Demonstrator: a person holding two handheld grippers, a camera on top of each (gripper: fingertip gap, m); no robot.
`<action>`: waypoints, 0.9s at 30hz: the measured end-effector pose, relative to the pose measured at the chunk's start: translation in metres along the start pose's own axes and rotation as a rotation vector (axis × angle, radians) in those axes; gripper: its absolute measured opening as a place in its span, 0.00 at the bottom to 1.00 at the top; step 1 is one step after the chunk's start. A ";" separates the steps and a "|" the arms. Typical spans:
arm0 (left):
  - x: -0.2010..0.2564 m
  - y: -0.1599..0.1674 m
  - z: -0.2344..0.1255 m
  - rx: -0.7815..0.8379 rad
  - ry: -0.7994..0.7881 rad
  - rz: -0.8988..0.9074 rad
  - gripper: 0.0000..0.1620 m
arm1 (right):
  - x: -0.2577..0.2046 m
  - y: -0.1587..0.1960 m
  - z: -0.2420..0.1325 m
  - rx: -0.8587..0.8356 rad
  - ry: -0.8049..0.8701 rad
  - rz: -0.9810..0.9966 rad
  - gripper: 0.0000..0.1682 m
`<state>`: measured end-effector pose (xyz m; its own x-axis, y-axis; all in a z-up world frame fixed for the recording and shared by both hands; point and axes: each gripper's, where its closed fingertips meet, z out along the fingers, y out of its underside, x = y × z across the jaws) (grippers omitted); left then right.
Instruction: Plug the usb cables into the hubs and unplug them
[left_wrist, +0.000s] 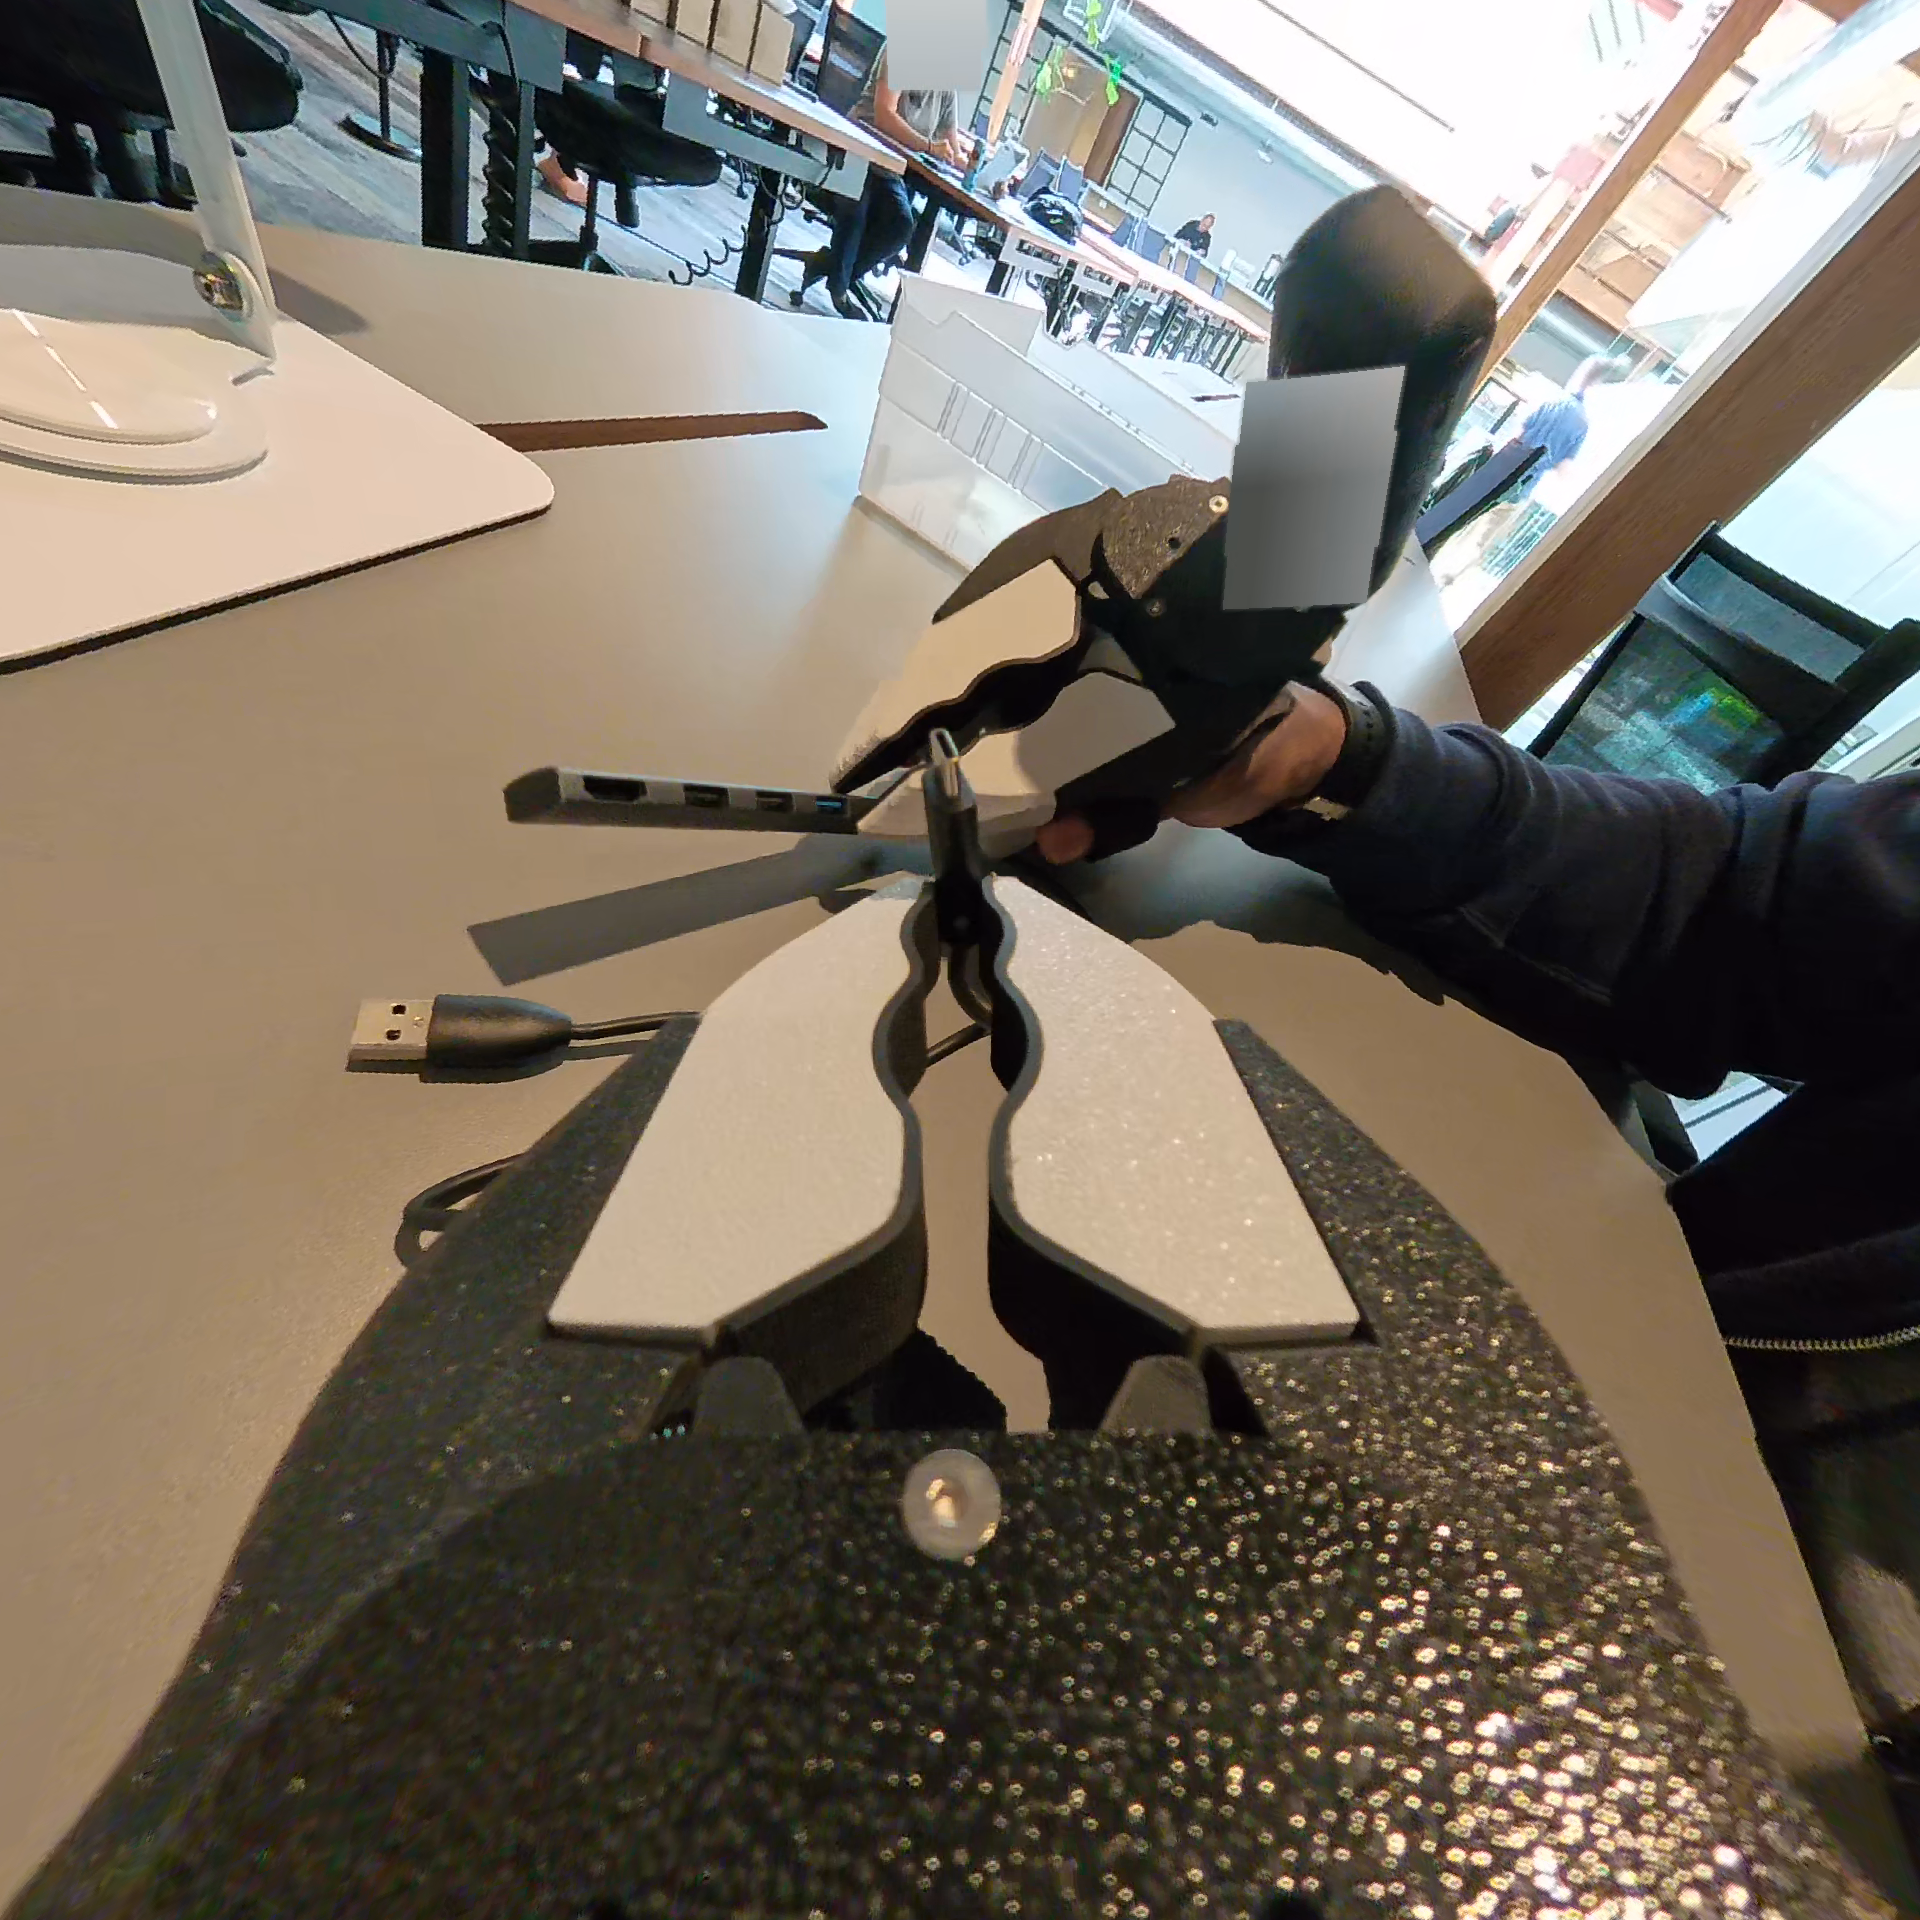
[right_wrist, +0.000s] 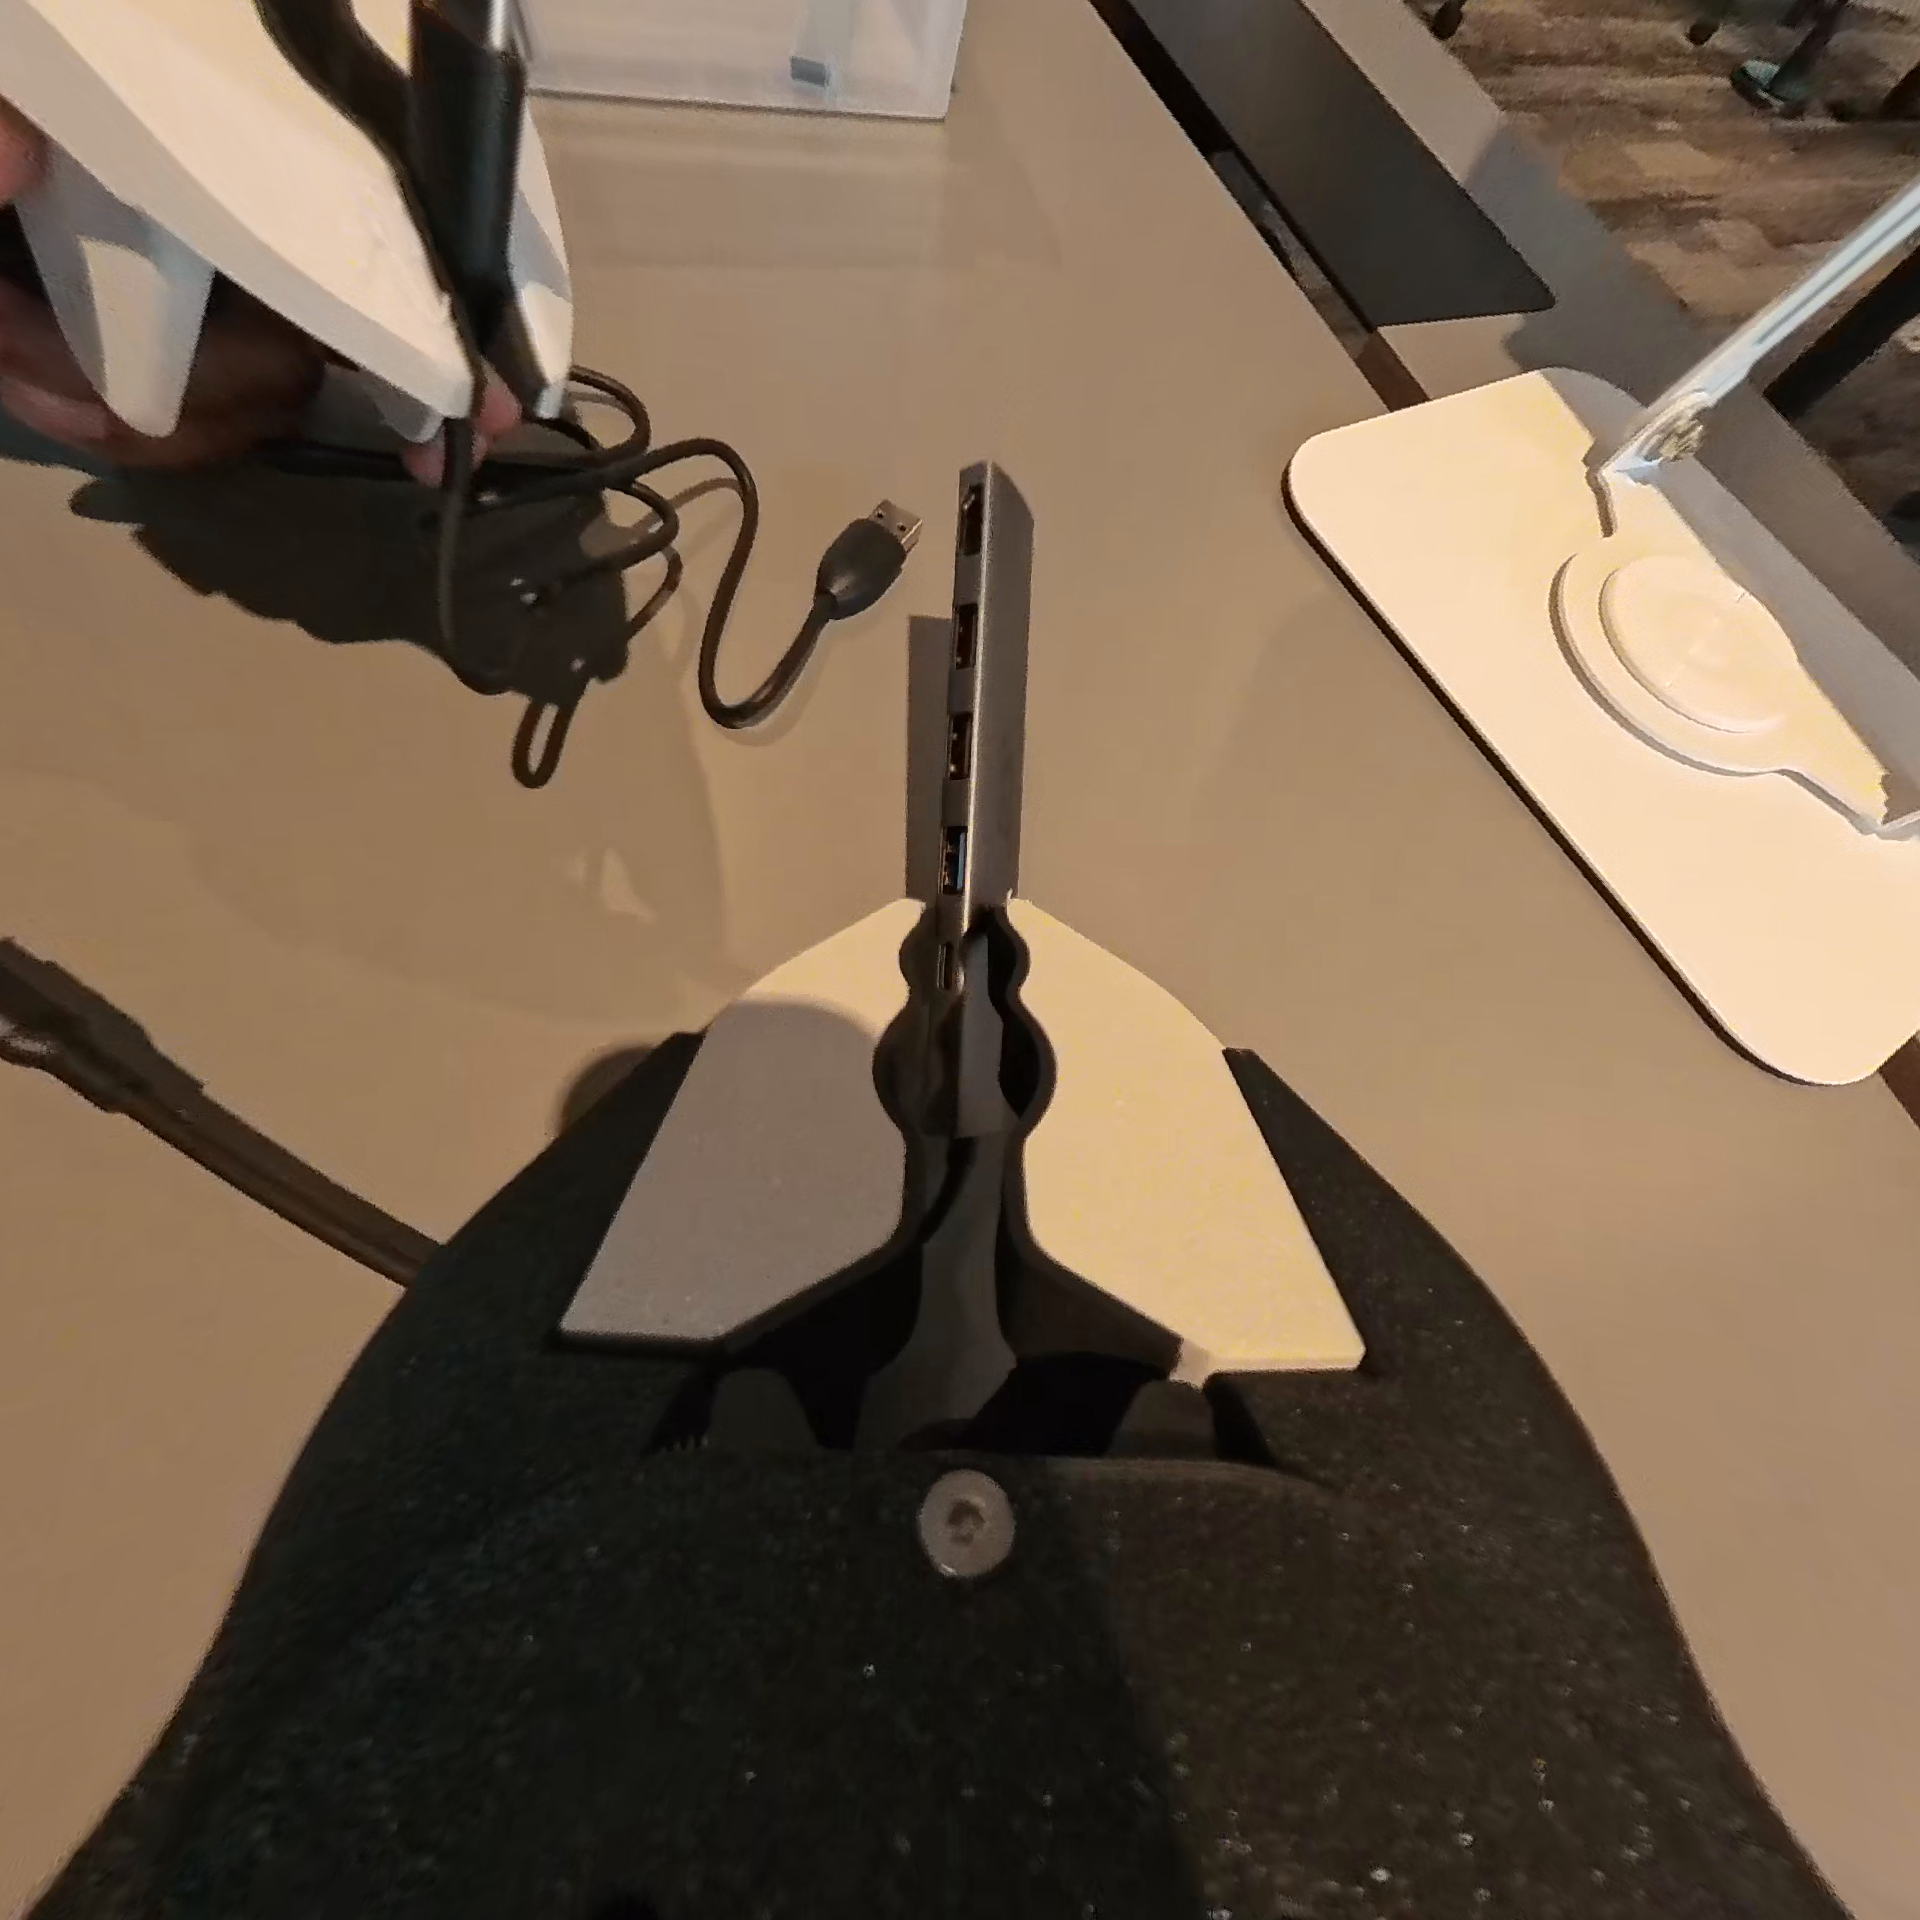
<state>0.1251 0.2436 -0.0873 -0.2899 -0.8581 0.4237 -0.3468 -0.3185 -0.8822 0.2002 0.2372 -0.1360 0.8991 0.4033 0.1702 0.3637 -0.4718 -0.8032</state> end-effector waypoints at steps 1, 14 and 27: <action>0.000 0.000 0.000 0.000 -0.002 0.000 0.04 | -0.001 0.001 0.001 -0.009 0.004 -0.010 0.05; -0.001 0.000 -0.001 -0.003 -0.007 -0.006 0.04 | -0.008 -0.002 -0.006 0.036 -0.110 0.013 0.14; -0.004 0.003 -0.001 -0.009 -0.008 -0.049 0.04 | 0.034 0.005 -0.023 0.107 -0.068 0.220 0.09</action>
<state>0.1247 0.2464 -0.0918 -0.2657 -0.8446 0.4649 -0.3683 -0.3567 -0.8586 0.2381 0.2309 -0.1212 0.9342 0.3531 -0.0513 0.1298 -0.4701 -0.8730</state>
